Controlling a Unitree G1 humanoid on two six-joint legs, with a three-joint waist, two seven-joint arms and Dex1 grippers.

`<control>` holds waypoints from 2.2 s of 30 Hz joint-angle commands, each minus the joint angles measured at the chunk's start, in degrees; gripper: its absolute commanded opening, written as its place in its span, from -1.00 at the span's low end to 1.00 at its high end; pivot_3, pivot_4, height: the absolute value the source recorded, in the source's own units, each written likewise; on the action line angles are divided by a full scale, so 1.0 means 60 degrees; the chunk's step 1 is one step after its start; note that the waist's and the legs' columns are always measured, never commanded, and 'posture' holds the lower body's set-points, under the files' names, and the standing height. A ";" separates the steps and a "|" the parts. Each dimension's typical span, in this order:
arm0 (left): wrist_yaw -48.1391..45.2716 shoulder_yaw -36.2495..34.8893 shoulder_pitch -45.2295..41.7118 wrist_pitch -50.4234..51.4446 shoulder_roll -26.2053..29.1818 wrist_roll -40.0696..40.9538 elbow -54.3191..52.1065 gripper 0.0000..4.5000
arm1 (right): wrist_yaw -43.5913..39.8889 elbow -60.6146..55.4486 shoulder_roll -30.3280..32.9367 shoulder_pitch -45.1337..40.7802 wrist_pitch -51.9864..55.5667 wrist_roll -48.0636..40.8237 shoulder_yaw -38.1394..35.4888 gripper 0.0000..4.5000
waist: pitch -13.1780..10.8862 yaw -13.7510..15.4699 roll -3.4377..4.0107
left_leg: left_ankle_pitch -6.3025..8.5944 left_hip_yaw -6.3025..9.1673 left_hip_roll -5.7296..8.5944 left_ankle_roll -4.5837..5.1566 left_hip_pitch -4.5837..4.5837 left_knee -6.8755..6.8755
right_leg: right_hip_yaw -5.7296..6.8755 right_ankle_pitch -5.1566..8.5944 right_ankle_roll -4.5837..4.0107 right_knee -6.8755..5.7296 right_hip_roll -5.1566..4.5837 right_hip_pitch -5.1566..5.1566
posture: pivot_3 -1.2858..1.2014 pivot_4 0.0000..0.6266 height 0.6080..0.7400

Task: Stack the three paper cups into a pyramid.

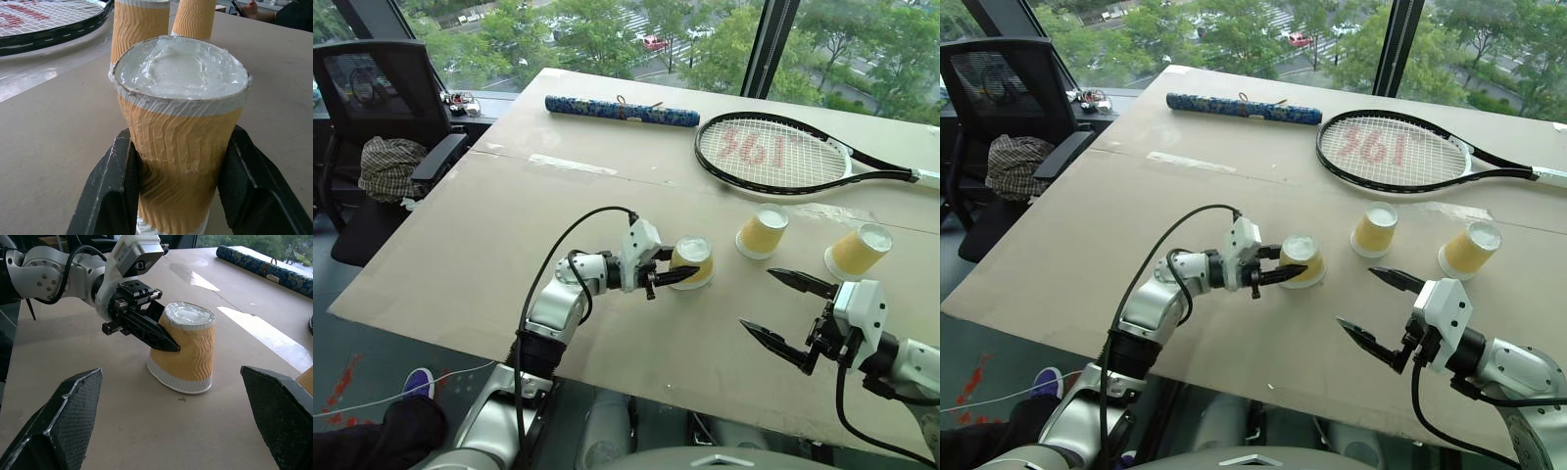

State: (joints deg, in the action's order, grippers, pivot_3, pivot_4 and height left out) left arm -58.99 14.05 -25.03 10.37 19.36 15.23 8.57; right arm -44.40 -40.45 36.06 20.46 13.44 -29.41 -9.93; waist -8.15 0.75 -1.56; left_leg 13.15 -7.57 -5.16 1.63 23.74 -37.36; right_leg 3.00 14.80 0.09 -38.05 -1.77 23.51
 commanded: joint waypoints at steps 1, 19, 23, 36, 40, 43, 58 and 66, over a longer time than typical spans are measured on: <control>-0.0018 0.0003 -0.0002 -0.0174 0.0061 -0.0150 -0.0159 0.77 | 0.0293 -0.0406 -0.0099 0.0003 -0.0167 0.0046 -0.0299 1.00 | 0.0000 -0.0005 0.0000 | 0.0000 0.0000 0.0000 0.0000 0.0000 -0.0001 | 0.0000 0.0000 0.0000 0.0000 0.0000 0.0000 | 0.03 -0.52 1.00; 0.0137 -0.3370 0.3718 0.3171 0.2753 0.4412 -0.6942 0.97 | 0.3812 0.2725 -0.1687 -0.4292 0.2019 0.1888 0.0700 1.00 | 0.0003 -0.0192 0.0024 | -0.0010 0.0014 -0.0003 -0.0019 0.0000 0.0005 | -0.0003 0.0000 -0.0001 -0.0008 -0.0012 0.0004 | 0.03 -0.52 1.00; 0.0522 -0.4031 0.4491 0.3357 0.3051 0.4985 -0.7733 0.97 | 0.3705 0.3662 -0.2073 -0.4928 0.2109 0.1767 0.0774 1.00 | 0.0003 -0.0202 0.0025 | -0.0007 0.0012 -0.0002 -0.0013 0.0000 0.0005 | -0.0003 0.0000 -0.0002 -0.0009 -0.0018 0.0003 | 0.03 -0.52 1.00; 0.1355 -0.4733 0.5276 0.3604 0.3403 0.5973 -0.8524 1.00 | 0.3074 0.5461 -0.2213 -0.5822 0.1206 0.2034 0.0808 -0.02 | 0.0001 -0.0234 0.0032 | -0.0003 0.0009 0.0000 -0.0007 -0.0002 0.0011 | -0.0005 -0.0001 -0.0003 -0.0010 -0.0015 0.0005 | 0.03 -0.52 1.00; 0.1268 -0.4800 0.5500 0.2881 0.3306 0.5257 -0.8175 1.00 | 0.2042 0.4797 -0.1651 -0.5363 0.1145 0.1519 0.0522 -0.02 | -0.0002 -0.0210 0.0036 | -0.0003 0.0008 0.0001 -0.0007 -0.0001 0.0011 | -0.0004 -0.0001 -0.0003 -0.0008 -0.0016 0.0005 | 0.03 -0.52 1.00; 0.0361 -0.4944 0.5766 0.2114 0.3157 0.5242 -0.7570 1.00 | 0.0917 0.4246 -0.0926 -0.4635 0.1068 0.0942 0.0193 -0.02 | -0.0006 -0.0193 0.0044 | -0.0002 0.0004 0.0003 -0.0006 0.0001 0.0022 | -0.0004 0.0000 -0.0003 0.0000 -0.0023 0.0004 | 0.03 -0.52 1.00; -0.1795 -0.5860 0.6722 0.1906 0.3950 0.5737 -0.6473 1.00 | -0.0342 0.2726 -0.0643 -0.3153 0.0830 0.0649 0.1191 -0.02 | -0.0011 -0.0231 0.0054 | 0.0002 0.0010 -0.0013 -0.0003 -0.0005 0.0024 | 0.0002 0.0004 -0.0007 0.0003 -0.0030 0.0009 | 0.03 -0.52 1.00; -0.1684 -0.5990 0.6929 0.1878 0.3911 0.5682 -0.6567 1.00 | -0.0228 0.3154 -0.0798 -0.3547 0.0431 0.1446 0.1926 -0.02 | -0.0011 -0.0225 0.0054 | 0.0002 0.0010 -0.0008 -0.0003 -0.0002 0.0027 | 0.0003 0.0005 -0.0008 0.0006 -0.0030 0.0011 | 0.03 -0.52 1.00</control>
State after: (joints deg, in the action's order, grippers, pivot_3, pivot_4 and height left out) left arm -68.97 -20.34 16.35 22.63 42.55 49.03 -29.61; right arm -45.96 -21.13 31.30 -0.01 17.53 -21.17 1.74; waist -8.22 -0.60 -1.24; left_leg 13.16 -7.51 -5.21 1.61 23.73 -37.20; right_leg 3.02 14.84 0.04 -38.02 -1.96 23.58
